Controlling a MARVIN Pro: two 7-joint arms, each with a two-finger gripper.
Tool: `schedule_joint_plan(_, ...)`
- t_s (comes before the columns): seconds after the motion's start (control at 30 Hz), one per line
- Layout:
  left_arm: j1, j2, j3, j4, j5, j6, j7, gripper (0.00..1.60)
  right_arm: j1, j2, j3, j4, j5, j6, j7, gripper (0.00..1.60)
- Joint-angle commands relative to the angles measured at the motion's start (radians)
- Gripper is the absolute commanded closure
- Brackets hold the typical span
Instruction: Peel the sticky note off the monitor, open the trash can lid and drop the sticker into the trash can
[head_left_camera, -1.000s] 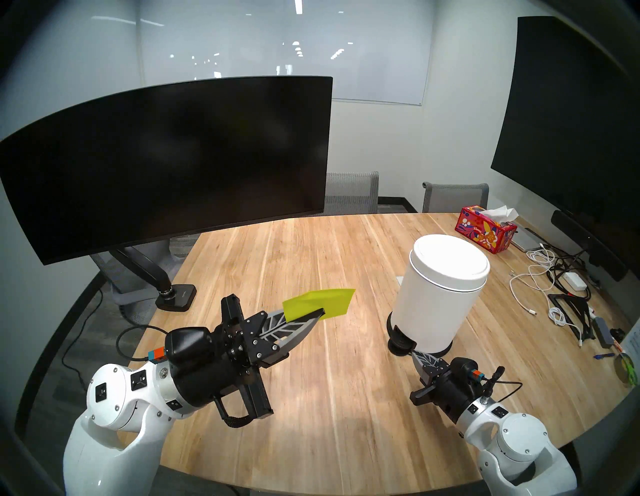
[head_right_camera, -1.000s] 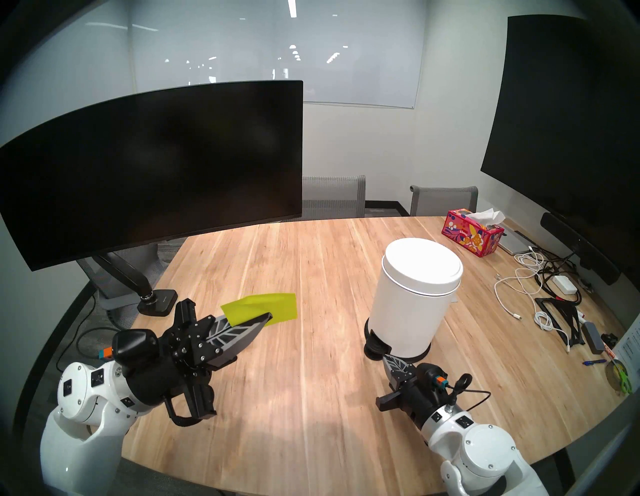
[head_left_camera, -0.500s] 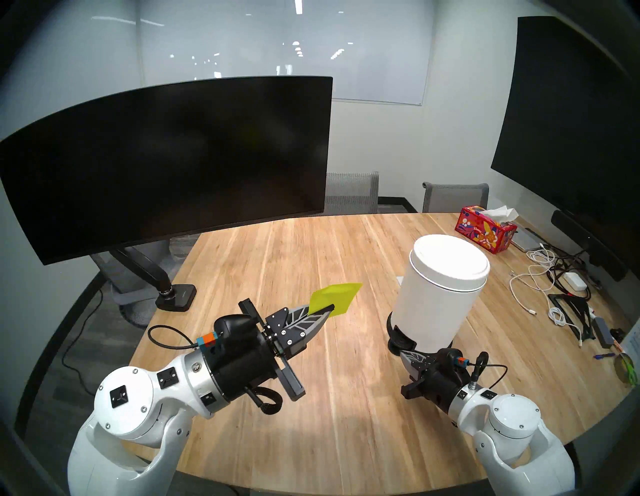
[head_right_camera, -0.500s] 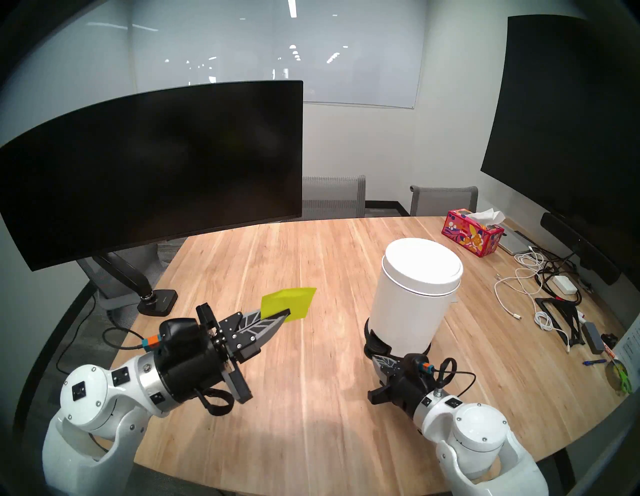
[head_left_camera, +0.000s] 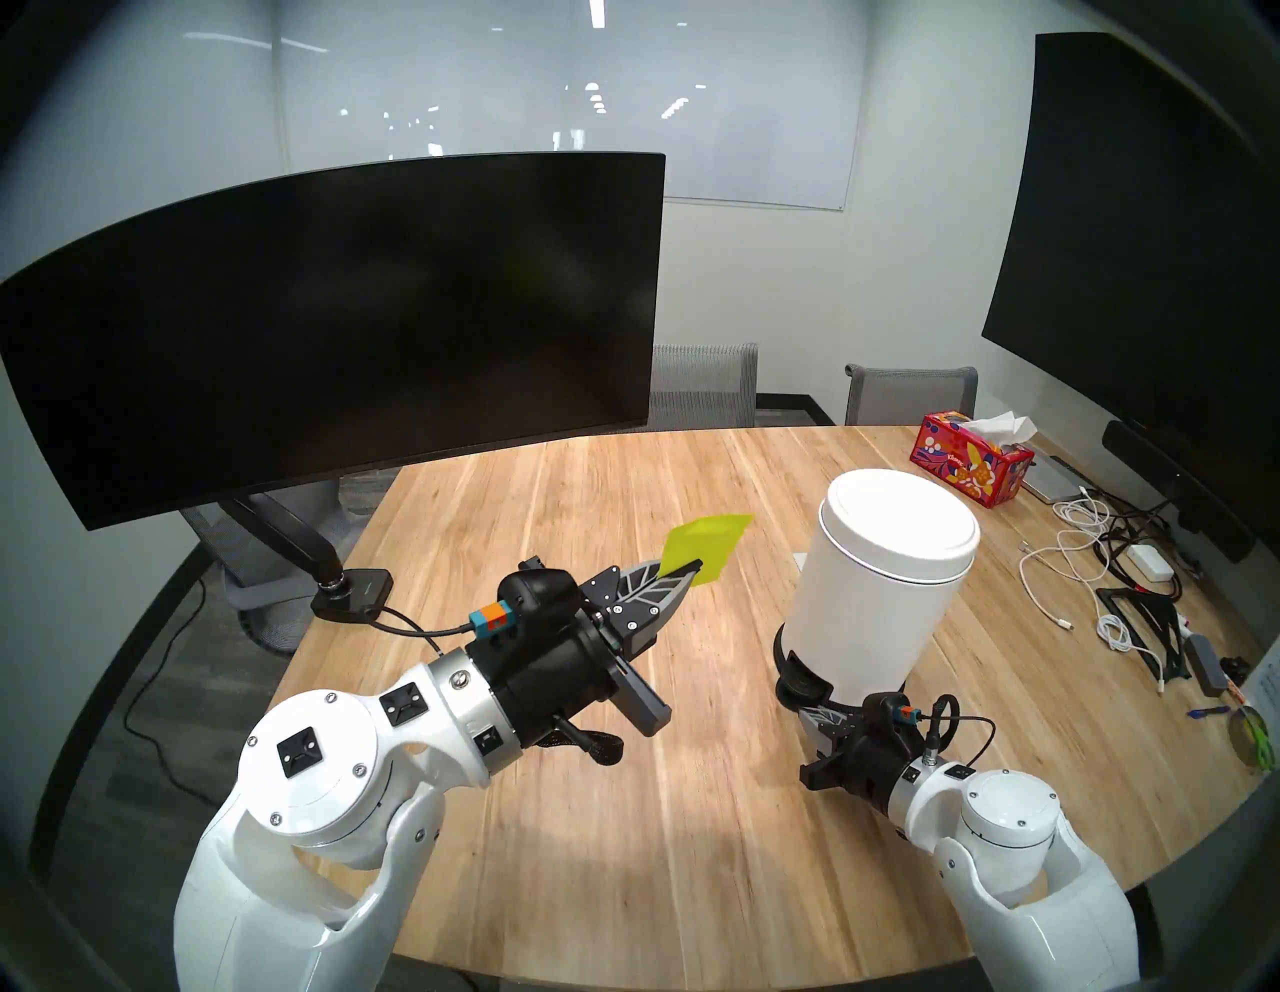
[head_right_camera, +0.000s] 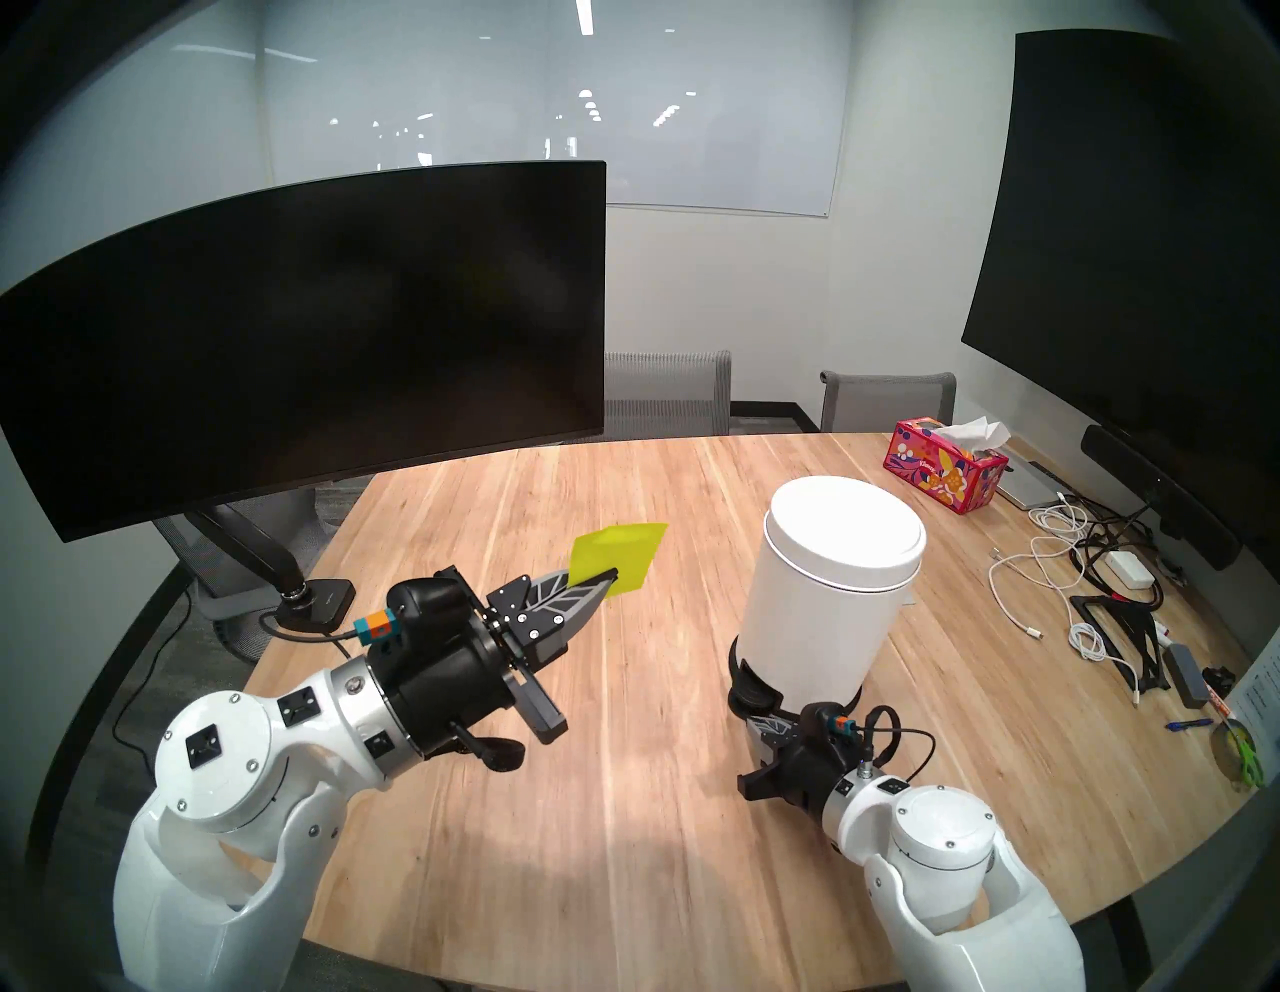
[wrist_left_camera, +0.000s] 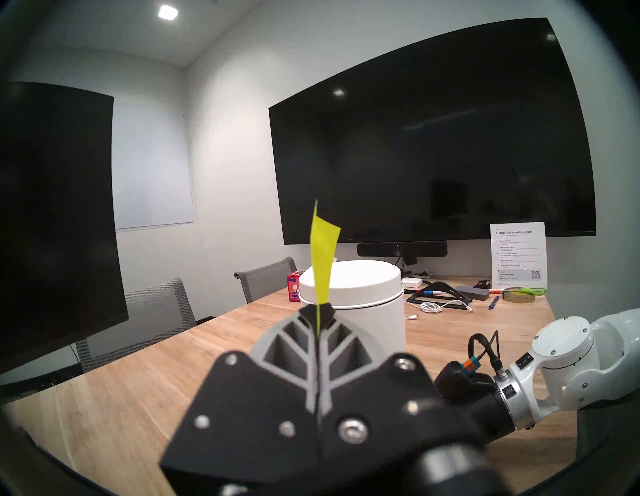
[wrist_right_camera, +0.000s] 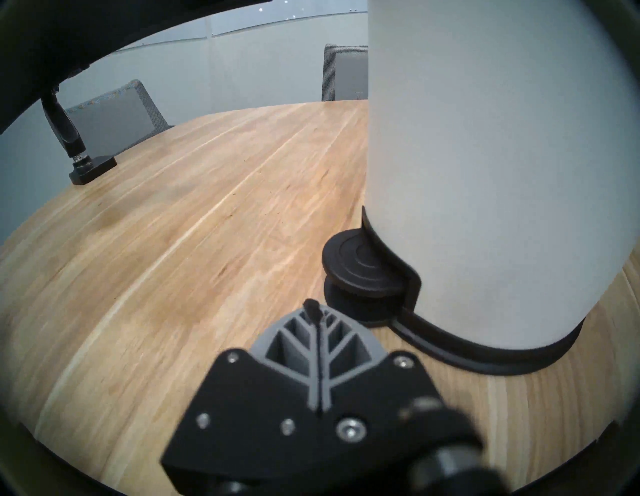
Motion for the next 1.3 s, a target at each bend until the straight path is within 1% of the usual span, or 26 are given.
schedule_joint_plan(0.0, -0.061, -0.029, 0.001, -0.028, -0.011, 0.03, 0.016, 1.6, 0.051, -0.01, 0.021, -0.026, 0.014, -0.014, -0.003, 1.6)
schedule_joint_plan(0.13, -0.066, -0.028, -0.003, -0.028, -0.018, 0.048, 0.015, 1.6, 0.049, -0.011, 0.029, -0.026, 0.017, -0.009, -0.003, 1.6)
schedule_joint_plan(0.23, -0.063, -0.023, 0.001, -0.028, -0.02, 0.054, 0.013, 1.6, 0.055, -0.017, 0.025, -0.005, 0.014, -0.013, -0.005, 1.6)
schedule_joint_plan(0.47, -0.074, -0.021, 0.011, -0.028, -0.019, 0.061, 0.015, 1.6, 0.087, -0.03, -0.001, 0.042, 0.002, -0.026, -0.009, 1.6)
schedule_joint_plan(0.53, -0.088, -0.026, 0.017, -0.028, -0.019, 0.068, 0.02, 1.6, 0.103, -0.04, -0.018, 0.058, -0.002, -0.036, -0.015, 1.6)
schedule_joint_plan(0.67, -0.11, -0.031, 0.019, -0.028, -0.025, 0.082, 0.022, 1.6, 0.126, -0.047, -0.035, 0.071, -0.008, -0.043, -0.022, 1.6)
schedule_joint_plan(0.8, -0.119, -0.035, 0.012, -0.028, -0.039, 0.091, 0.021, 1.6, 0.139, -0.047, -0.036, 0.063, -0.009, -0.04, -0.023, 1.6)
schedule_joint_plan(1.1, -0.125, -0.028, 0.003, -0.028, -0.057, 0.09, 0.003, 1.6, 0.134, -0.038, -0.041, 0.068, -0.022, -0.02, -0.026, 1.6)
schedule_joint_plan(1.27, -0.154, -0.041, 0.018, -0.028, -0.056, 0.113, 0.005, 1.6, 0.124, -0.042, -0.04, 0.083, -0.027, -0.024, -0.032, 1.6)
